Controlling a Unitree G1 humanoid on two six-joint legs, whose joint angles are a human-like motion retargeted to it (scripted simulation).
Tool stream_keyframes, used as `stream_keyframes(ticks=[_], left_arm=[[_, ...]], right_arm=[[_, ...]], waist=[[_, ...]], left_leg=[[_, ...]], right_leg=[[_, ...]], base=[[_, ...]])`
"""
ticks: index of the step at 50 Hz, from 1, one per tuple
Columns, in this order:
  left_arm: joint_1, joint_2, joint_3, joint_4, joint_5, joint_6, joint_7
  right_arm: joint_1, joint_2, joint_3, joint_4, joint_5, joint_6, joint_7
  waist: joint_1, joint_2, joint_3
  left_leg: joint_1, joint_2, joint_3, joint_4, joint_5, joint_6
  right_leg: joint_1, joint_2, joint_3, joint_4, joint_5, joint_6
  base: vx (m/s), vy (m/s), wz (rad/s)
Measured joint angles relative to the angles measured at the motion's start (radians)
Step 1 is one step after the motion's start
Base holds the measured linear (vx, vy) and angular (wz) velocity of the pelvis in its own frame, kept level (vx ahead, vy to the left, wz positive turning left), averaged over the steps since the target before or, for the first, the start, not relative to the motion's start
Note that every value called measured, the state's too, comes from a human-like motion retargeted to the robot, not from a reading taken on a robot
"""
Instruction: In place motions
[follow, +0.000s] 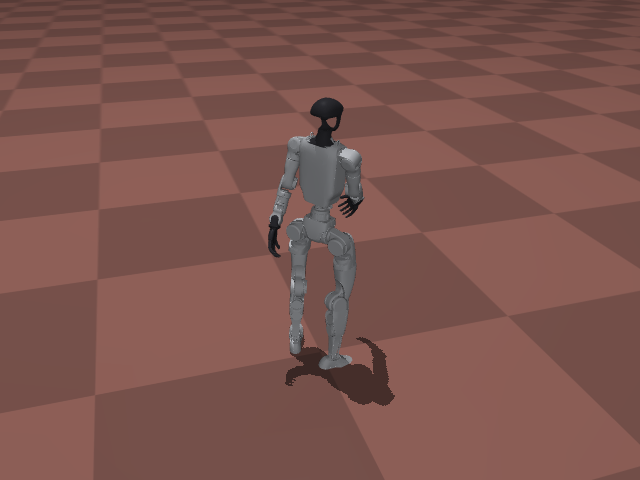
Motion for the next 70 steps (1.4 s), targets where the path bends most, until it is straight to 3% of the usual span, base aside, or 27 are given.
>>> stream_keyframes(ticks=[6, 9, 12, 15, 17, 21, 23, 25, 27, 30, 34, 39, 45, 50, 59, 70], left_arm=[[0.165, -0.01, 0.056, 0.001, -0.041, 0.055, 0.026], [0.153, -0.007, 0.05, 0.001, -0.049, 0.072, 0.045], [0.076, 0.001, 0.028, 0.0, -0.045, 0.04, 0.032], [-0.027, 0.007, -0.032, -0.035, -0.076, -0.013, 0.059], [-0.108, 0.005, -0.082, -0.087, -0.1, -0.042, 0.114], [-0.268, -0.002, -0.172, -0.235, -0.1, -0.063, 0.086], [-0.322, -0.003, -0.194, -0.33, -0.096, -0.082, 0.007], [-0.356, -0.005, -0.238, -0.429, -0.107, -0.106, -0.077], [-0.367, -0.001, -0.264, -0.508, -0.128, -0.138, -0.132], [-0.37, 0.019, -0.282, -0.583, -0.175, -0.193, -0.12], [-0.352, 0.041, -0.284, -0.59, -0.179, -0.218, -0.016], [-0.323, 0.04, -0.247, -0.462, -0.144, -0.184, 0.001], [-0.293, 0.035, -0.173, -0.191, -0.074, -0.103, -0.018], [-0.217, 0.026, -0.128, -0.07, -0.069, -0.078, 0.059], [-0.122, 0.012, -0.05, -0.055, -0.078, -0.063, 0.043], [-0.194, 0.013, -0.071, -0.115, -0.103, -0.074, 0.018]], right_arm=[[0.011, -0.024, 0.015, -0.115, 0.072, -0.084, 0.025], [0.058, -0.058, 0.016, -0.068, 0.003, -0.085, 0.022], [0.118, -0.09, -0.005, 0.079, -0.096, -0.055, -0.014], [0.174, -0.112, -0.055, 0.335, -0.189, 0.036, -0.052], [0.2, -0.131, -0.104, 0.537, -0.225, 0.147, -0.045], [0.311, -0.205, -0.198, 0.741, -0.235, 0.343, 0.058], [0.393, -0.24, -0.253, 0.741, -0.228, 0.374, 0.064], [0.468, -0.266, -0.359, 0.741, -0.205, 0.324, 0.013], [0.512, -0.289, -0.427, 0.741, -0.171, 0.259, -0.035], [0.542, -0.313, -0.482, 0.735, -0.124, 0.224, -0.074], [0.518, -0.326, -0.494, 0.74, -0.053, 0.255, -0.124], [0.456, -0.283, -0.464, 0.689, -0.011, 0.257, -0.142], [0.436, -0.202, -0.382, 0.459, -0.014, 0.148, -0.11], [0.414, -0.164, -0.292, 0.295, -0.029, 0.063, -0.092], [0.398, -0.173, -0.235, 0.201, -0.061, 0.019, -0.042], [0.435, -0.211, -0.316, 0.409, -0.046, 0.069, -0.127]], waist=[[-0.01, 0.0, 0.005], [-0.017, -0.004, 0.004], [-0.011, -0.011, 0.001], [0.003, -0.021, -0.001], [0.016, -0.029, 0.0], [0.042, -0.045, 0.013], [0.185, -0.064, 0.011], [0.128, -0.057, 0.007], [-0.024, -0.055, 0.01], [-0.023, -0.051, -0.001], [-0.035, -0.042, 0.001], [-0.043, -0.034, 0.004], [-0.044, -0.031, 0.001], [-0.03, -0.033, 0.002], [0.005, -0.038, 0.018], [0.01, -0.036, 0.033]], left_leg=[[-0.006, 0.001, -0.006, 0.001, 0.003, -0.002], [-0.012, -0.001, -0.017, 0.004, 0.004, -0.001], [-0.019, -0.004, -0.03, 0.008, 0.005, 0.002], [-0.024, -0.009, -0.045, 0.012, 0.006, 0.006], [-0.027, -0.013, -0.057, 0.014, 0.007, 0.009], [-0.037, -0.023, -0.084, 0.019, 0.01, 0.016], [-0.023, -0.01, 0.046, 0.017, -0.004, 0.004], [-0.046, -0.008, -0.033, 0.024, 0.005, 0.012], [-0.069, -0.042, -0.181, 0.03, 0.021, 0.027], [-0.069, -0.036, -0.144, 0.031, 0.015, 0.025], [-0.05, -0.032, -0.114, 0.028, 0.008, 0.024], [-0.027, -0.031, -0.082, 0.022, 0.001, 0.023], [-0.023, -0.034, -0.071, 0.019, -0.005, 0.025], [-0.024, -0.041, -0.071, 0.018, -0.01, 0.028], [-0.032, -0.058, -0.093, 0.021, -0.025, 0.044], [-0.062, -0.054, -0.087, 0.015, -0.028, 0.058]], right_leg=[[0.005, -0.002, -0.019, -0.001, -0.003, 0.001], [0.012, -0.004, -0.034, -0.005, -0.004, 0.001], [0.019, -0.007, -0.046, -0.009, -0.005, 0.002], [0.029, -0.011, -0.062, -0.013, -0.005, 0.004], [0.038, -0.015, -0.077, -0.015, -0.006, 0.006], [0.057, -0.024, -0.108, -0.02, -0.009, 0.011], [-0.006, -0.024, 0.026, 0.035, -0.036, 0.005], [0.013, -0.043, -0.047, 0.026, -0.024, 0.024], [0.059, -0.023, -0.207, -0.027, 0.001, -0.004], [0.05, -0.027, -0.165, -0.023, -0.005, 0.004], [0.042, -0.024, -0.124, -0.017, -0.003, 0.002], [0.031, -0.021, -0.084, -0.012, 0.004, -0.001], [0.018, -0.025, -0.069, -0.007, 0.009, 0.002], [0.01, -0.032, -0.065, 0.001, 0.011, 0.005], [0.0, -0.052, -0.076, 0.027, 0.019, 0.013], [-0.038, -0.057, -0.072, 0.049, 0.079, 0.026]], base=[[0.0, 0.0, 0.1], [0.03, 0.0, 0.23], [0.04, 0.0, 0.2], [0.05, 0.02, 0.26], [0.03, 0.01, 0.34], [0.01, 0.0, 0.23], [0.01, -0.02, -1.96], [0.04, -0.05, 1.24], [0.03, -0.04, 2.63], [0.0, 0.0, -0.22], [0.0, 0.05, -0.42], [0.02, 0.04, -0.4], [0.0, 0.01, -0.04], [0.04, 0.02, -0.01], [0.08, 0.05, 0.09], [0.06, 0.03, -0.02]])
